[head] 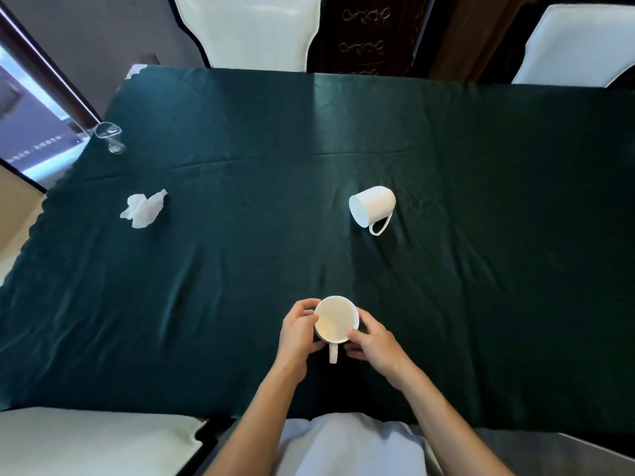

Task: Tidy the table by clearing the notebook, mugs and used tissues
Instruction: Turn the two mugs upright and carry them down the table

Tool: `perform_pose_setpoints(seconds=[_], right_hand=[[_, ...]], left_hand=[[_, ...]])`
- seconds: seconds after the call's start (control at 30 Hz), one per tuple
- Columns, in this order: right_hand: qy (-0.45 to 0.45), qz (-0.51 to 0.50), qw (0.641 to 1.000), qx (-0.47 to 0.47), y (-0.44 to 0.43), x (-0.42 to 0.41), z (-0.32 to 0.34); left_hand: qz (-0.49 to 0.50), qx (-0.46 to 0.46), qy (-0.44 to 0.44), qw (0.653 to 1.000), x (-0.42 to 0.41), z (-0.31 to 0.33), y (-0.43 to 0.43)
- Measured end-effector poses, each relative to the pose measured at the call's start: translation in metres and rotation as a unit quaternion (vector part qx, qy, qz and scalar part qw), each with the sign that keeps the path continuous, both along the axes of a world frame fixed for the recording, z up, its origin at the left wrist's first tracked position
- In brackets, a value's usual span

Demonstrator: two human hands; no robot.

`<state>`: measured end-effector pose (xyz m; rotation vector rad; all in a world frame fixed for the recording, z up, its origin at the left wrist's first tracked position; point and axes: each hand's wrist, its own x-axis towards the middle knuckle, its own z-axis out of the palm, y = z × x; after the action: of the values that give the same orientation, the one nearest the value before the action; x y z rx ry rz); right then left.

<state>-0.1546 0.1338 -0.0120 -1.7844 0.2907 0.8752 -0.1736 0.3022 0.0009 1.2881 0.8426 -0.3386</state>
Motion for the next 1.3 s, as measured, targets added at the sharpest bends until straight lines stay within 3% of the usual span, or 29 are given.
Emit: perform_pose_setpoints(seconds=[0.13, 0.3, 0.53, 0.87, 1.1, 1.3], right_hand=[[0.011, 0.057, 0.998, -0.032, -0.007, 0.013, -0.001], [0.066, 0.028, 0.997, -0.038, -0.017, 0.039, -0.001], [-0.071, 0.045, 0.984, -0.155, -0.031, 0.107, -0.005], [-0.261, 0.024, 0.932, -0.249, -0.025, 0.206, -0.001], [-0.27, 0.029, 0.929, -0.25, -0.02, 0.24, -0.011], [-0.262, 0.023, 0.938, -0.226, -0.02, 0.254, -0.014]], left_hand=[[-0.022, 0.01, 0.029, 0.999, 0.008, 0.0, 0.005], [-0.027, 0.033, 0.063, 0.997, 0.028, -0.01, 0.011], [-0.074, 0.107, 0.023, 0.991, 0.098, -0.014, 0.01], [-0.107, 0.147, 0.002, 0.983, 0.22, -0.008, -0.003], [-0.121, 0.136, 0.037, 0.983, 0.261, -0.021, -0.016], [-0.077, 0.068, 0.046, 0.994, 0.282, -0.03, -0.026]])
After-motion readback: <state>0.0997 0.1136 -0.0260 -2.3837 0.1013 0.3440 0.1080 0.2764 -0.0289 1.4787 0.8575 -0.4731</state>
